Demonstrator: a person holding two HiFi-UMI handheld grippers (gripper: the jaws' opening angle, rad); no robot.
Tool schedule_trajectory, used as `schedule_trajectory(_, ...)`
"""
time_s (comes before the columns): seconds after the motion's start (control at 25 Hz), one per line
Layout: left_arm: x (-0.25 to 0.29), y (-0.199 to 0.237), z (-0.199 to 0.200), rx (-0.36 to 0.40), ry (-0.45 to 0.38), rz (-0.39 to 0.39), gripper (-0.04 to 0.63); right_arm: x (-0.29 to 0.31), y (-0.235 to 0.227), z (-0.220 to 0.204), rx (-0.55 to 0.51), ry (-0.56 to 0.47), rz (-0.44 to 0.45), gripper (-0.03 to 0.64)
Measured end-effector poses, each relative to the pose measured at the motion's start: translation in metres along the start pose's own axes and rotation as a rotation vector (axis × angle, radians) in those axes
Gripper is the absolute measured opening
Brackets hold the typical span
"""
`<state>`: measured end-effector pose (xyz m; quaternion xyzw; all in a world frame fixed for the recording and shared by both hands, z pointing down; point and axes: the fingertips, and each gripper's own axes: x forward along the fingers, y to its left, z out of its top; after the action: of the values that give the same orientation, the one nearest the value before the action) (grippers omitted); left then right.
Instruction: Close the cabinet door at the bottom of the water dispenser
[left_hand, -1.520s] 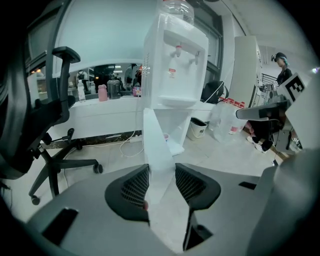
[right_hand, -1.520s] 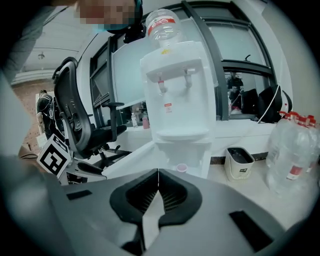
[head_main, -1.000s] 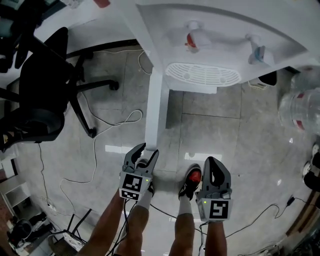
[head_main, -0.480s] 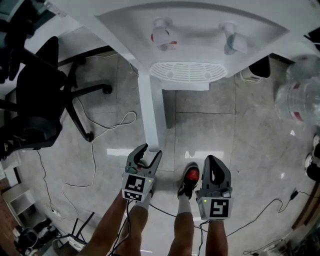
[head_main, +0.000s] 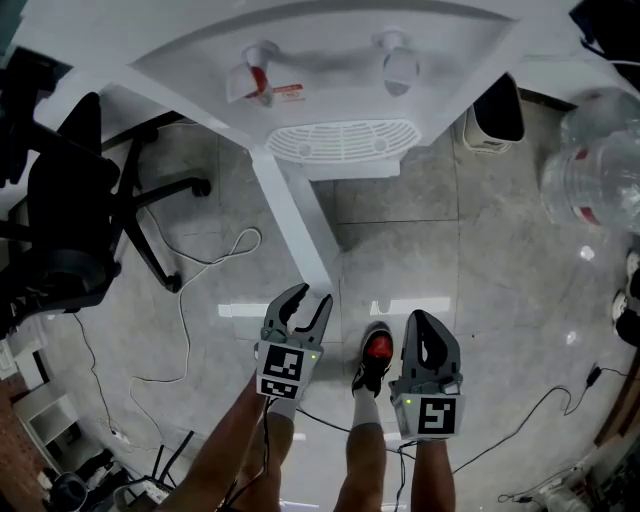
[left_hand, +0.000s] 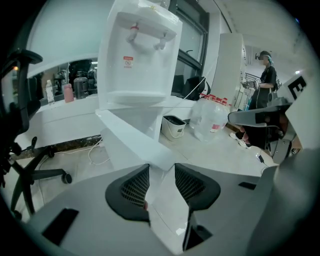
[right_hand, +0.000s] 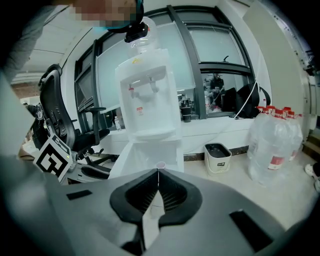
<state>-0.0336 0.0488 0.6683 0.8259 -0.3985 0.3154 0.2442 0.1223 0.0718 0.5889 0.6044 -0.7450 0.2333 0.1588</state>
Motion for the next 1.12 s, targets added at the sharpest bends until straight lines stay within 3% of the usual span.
schedule_trajectory(1.12,0.085,-0.054,0.074,0.061,-0.024,-0.031,0.14,-0.012,-0.093,-0.002,0.097,-0.013,-0.102,0.017)
